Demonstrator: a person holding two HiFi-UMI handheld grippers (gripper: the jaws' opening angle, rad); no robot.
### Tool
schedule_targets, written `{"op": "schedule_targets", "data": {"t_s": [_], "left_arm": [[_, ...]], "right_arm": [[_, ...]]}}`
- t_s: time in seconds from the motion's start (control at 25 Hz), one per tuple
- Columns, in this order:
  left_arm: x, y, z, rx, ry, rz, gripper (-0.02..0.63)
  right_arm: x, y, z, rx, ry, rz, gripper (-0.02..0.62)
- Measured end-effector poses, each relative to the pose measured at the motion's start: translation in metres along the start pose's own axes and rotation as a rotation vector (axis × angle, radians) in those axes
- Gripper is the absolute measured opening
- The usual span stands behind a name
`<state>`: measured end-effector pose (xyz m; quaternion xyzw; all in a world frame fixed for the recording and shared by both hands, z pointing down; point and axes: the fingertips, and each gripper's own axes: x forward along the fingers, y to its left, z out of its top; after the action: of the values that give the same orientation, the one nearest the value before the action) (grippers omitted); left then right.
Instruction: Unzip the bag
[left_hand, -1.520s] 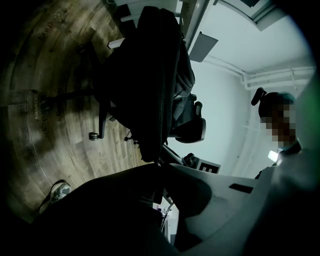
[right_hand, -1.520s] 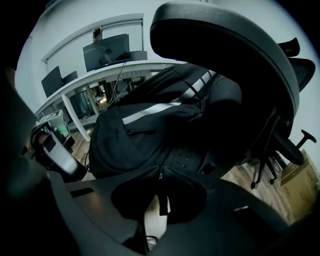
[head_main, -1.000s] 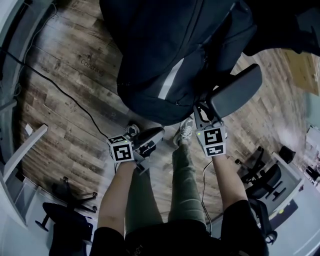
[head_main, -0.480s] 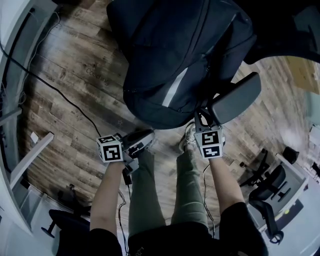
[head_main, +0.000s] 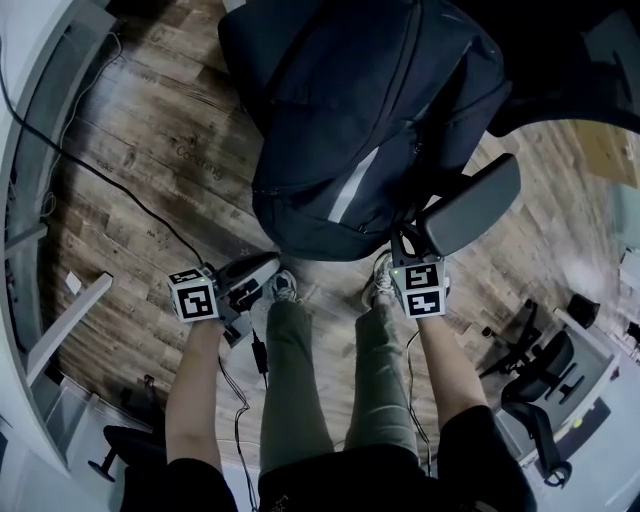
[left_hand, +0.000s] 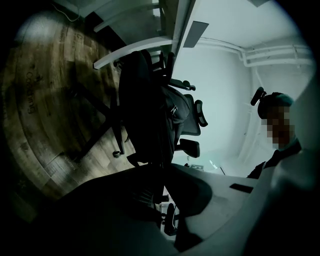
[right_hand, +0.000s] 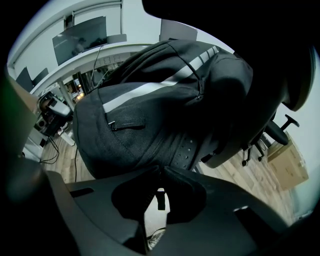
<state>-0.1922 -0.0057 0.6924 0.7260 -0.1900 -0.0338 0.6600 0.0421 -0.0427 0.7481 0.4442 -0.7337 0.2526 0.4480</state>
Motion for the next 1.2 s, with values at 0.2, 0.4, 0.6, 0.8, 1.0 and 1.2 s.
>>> {"op": "schedule_targets", "data": {"t_s": [0.2, 0.4, 0.6, 0.8, 1.0, 1.2], "left_arm": [[-0.015, 0.002, 0.022, 0.037, -0.007, 0.031, 0.046], [-0.021, 0.002, 0.042, 0.076, 0.01, 0.056, 0.046], [-0.026, 0.003, 0.057, 0.09, 0.008, 0.072, 0.046], [-0.026, 0.002, 0.06, 0.101, -0.008, 0.085, 0.049], [-0.024, -0.001, 0.059, 0.131, -0.028, 0.104, 0.052], [-0.023, -0.002, 0.057, 0.138, -0.069, 0.124, 0.055]], "right_arm": [[0.0, 0.002, 0.0, 0.02, 0.015, -0.01, 0.058], [0.001, 0.002, 0.001, 0.038, 0.027, -0.009, 0.058], [0.0, 0.005, 0.002, 0.052, 0.036, -0.014, 0.058], [-0.002, 0.009, 0.004, 0.094, 0.046, -0.036, 0.057], [-0.008, 0.011, 0.005, 0.129, 0.045, -0.06, 0.057], [-0.023, 0.01, 0.009, 0.188, -0.01, -0.067, 0.058]]}}
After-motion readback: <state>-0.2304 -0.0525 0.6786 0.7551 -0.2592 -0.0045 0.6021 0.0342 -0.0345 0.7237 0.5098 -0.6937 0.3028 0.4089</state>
